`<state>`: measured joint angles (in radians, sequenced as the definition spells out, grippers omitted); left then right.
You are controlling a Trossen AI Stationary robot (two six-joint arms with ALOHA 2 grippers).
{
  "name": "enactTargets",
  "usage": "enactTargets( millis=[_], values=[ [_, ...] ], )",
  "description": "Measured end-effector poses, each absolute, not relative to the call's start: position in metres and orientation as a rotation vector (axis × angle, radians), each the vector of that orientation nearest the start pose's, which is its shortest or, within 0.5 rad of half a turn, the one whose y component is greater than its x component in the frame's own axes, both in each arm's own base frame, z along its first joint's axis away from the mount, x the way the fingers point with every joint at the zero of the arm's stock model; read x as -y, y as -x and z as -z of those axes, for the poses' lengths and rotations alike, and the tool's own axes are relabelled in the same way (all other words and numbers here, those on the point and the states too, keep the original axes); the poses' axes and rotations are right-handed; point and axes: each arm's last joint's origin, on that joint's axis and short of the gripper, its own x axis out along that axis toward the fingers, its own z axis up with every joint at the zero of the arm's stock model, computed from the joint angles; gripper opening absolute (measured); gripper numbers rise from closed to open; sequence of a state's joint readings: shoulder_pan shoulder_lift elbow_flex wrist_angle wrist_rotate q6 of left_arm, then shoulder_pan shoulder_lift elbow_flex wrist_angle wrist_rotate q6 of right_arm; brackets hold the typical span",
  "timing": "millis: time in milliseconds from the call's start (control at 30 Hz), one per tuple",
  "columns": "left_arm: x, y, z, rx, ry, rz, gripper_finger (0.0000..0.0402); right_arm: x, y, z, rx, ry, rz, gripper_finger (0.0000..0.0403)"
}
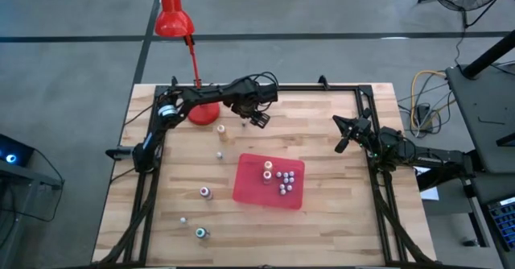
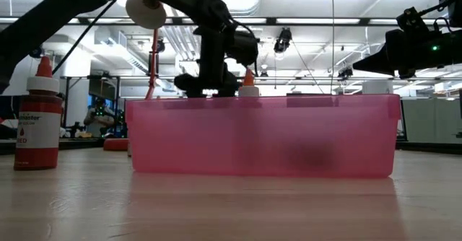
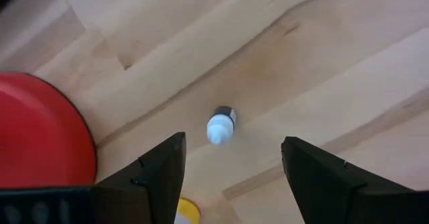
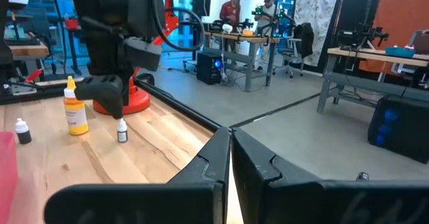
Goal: Pick & Place food coloring
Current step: Put the small black food coloring bottle in the red bin
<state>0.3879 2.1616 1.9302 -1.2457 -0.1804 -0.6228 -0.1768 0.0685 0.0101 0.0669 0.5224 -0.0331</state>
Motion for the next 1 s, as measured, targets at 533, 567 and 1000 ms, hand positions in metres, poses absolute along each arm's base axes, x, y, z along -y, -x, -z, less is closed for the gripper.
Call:
enactTargets(
  millis=[533, 567, 1000],
  values=[
    [-0.177, -0.386, -0.201, -1.314, 0.684, -0.947, 0.0218, 0.031, -0.093, -0.168, -0.003, 0.03, 0.699, 0.0009],
    [-0.177, -0.386, -0.199, -1.316, 0.687, -0.945, 0.0218, 0.031, -0.093, -0.168, -0.002, 0.027, 0.699, 0.0009],
    [-0.174, -0.385, -0.181, -1.32, 0.738, -0.893, 0.0211, 0.031, -0.093, -0.168, -0.001, 0.025, 0.699, 0.0009]
  ],
)
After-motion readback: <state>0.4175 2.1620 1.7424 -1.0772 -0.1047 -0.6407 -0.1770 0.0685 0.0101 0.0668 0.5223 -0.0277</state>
